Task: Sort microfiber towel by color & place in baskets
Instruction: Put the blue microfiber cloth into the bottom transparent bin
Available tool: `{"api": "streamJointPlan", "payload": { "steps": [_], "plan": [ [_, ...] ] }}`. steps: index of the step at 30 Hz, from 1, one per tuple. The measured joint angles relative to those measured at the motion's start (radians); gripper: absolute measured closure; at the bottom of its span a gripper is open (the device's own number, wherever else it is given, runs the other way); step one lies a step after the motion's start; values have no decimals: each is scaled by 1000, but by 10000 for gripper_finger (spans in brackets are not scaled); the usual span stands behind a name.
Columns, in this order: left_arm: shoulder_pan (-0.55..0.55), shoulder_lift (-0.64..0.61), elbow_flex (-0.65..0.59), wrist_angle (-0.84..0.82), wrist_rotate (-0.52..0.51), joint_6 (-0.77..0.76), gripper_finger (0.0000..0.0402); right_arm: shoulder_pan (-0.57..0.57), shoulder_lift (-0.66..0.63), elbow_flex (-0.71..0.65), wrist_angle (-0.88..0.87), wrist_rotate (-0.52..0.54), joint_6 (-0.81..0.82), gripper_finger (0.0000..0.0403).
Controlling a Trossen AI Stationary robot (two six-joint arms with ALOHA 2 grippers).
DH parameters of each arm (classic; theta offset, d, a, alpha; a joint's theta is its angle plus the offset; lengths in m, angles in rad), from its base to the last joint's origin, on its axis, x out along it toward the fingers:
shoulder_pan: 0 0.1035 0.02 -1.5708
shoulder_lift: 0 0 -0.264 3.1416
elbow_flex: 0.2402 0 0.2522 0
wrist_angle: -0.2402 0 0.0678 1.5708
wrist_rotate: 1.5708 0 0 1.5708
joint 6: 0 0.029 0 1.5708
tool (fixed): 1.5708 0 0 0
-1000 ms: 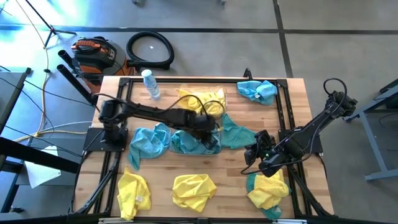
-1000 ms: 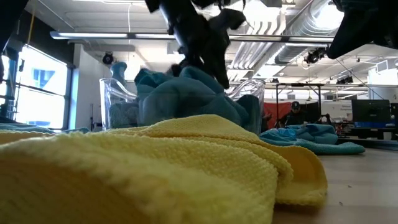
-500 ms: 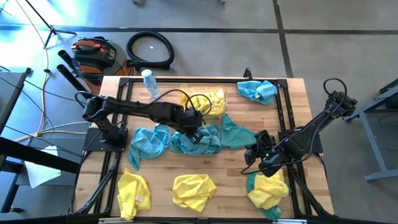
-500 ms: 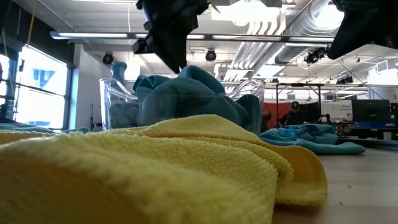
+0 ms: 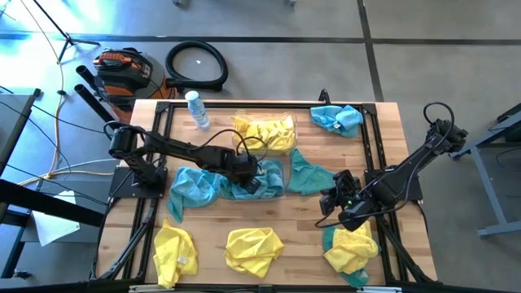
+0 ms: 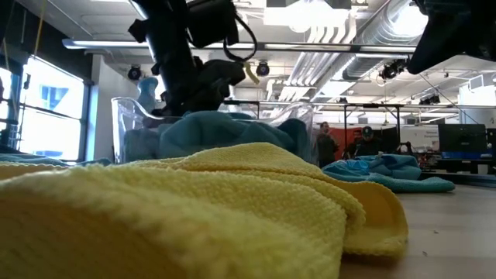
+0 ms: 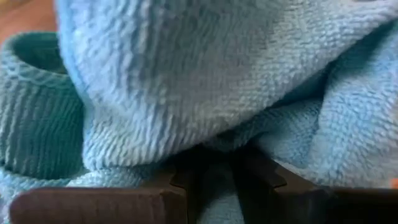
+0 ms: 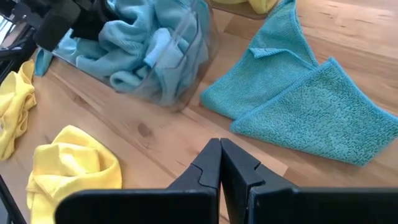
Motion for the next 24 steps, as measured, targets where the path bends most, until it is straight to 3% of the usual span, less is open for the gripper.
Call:
{"api": "streamJointPlan", "payload": {
  "steps": [13, 24],
  "plan": [
    [-9, 0, 120, -37, -1, 31, 326, -14, 0, 0, 0, -2, 0, 403],
    [-79, 0, 228, -73, -2, 113, 326, -14, 0, 0, 0, -2, -7, 403]
  ]
}}
